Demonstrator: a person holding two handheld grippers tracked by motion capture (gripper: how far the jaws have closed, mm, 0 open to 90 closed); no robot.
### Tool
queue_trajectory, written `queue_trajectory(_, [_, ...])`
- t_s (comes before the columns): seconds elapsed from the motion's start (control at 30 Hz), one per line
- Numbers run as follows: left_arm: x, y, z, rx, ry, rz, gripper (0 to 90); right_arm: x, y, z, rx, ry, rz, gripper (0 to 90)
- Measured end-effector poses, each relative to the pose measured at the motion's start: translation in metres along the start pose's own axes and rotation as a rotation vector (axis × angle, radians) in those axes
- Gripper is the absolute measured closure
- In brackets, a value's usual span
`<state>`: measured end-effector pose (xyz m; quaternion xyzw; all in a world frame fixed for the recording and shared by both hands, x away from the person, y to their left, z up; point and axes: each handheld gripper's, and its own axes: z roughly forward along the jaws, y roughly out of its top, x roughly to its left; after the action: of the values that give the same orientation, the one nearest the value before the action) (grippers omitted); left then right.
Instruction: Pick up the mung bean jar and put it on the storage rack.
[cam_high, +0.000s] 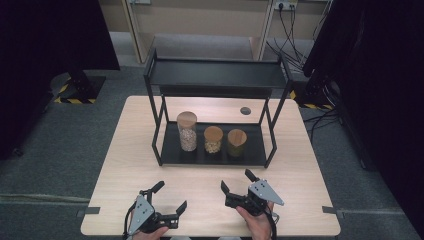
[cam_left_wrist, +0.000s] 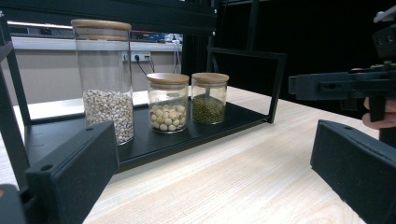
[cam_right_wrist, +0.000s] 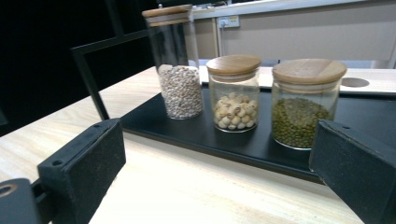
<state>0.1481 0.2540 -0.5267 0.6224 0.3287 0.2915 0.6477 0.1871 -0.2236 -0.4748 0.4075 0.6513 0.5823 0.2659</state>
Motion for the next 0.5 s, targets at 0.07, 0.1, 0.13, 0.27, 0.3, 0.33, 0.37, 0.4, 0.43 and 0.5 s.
queue_trajectory(0.07, [0.0, 0.0, 0.0, 0.0, 0.002, 0.0, 0.6, 0.001, -0.002, -0.001, -0.004, 0.01, -0.004, 3.9])
queue_trajectory(0.1, [0.0, 0.0, 0.0, -0.001, 0.003, 0.0, 0.6, 0.002, -0.002, -0.002, -0.005, 0.015, -0.007, 3.9])
queue_trajectory(0.13, [0.001, 0.0, 0.0, -0.001, 0.003, 0.0, 0.5, 0.002, -0.003, -0.003, -0.006, 0.021, -0.009, 3.9])
queue_trajectory(0.27, [0.001, 0.0, 0.0, 0.003, 0.004, 0.0, 0.6, 0.005, -0.005, -0.007, -0.008, 0.036, -0.021, 3.9])
queue_trajectory(0.3, [0.001, 0.0, 0.0, 0.003, 0.004, 0.0, 0.5, 0.005, -0.006, -0.008, -0.009, 0.039, -0.022, 3.9])
queue_trajectory(0.33, [0.001, 0.0, 0.001, 0.002, 0.003, 0.002, 0.6, 0.005, -0.006, -0.009, -0.01, 0.041, -0.023, 3.9])
queue_trajectory(0.37, [0.001, 0.0, 0.001, 0.002, 0.003, 0.001, 0.5, 0.006, -0.007, -0.01, -0.011, 0.041, -0.025, 3.9])
queue_trajectory(0.4, [0.001, 0.0, 0.001, 0.002, 0.002, 0.002, 0.6, 0.006, -0.007, -0.011, -0.012, 0.041, -0.027, 3.9])
queue_trajectory(0.43, [0.001, 0.0, 0.001, 0.002, 0.001, 0.002, 0.6, 0.007, -0.007, -0.013, -0.013, 0.04, -0.03, 3.9])
queue_trajectory(0.5, [0.001, 0.0, 0.001, 0.003, 0.0, 0.002, 0.6, 0.007, -0.008, -0.014, -0.015, 0.042, -0.035, 3.9])
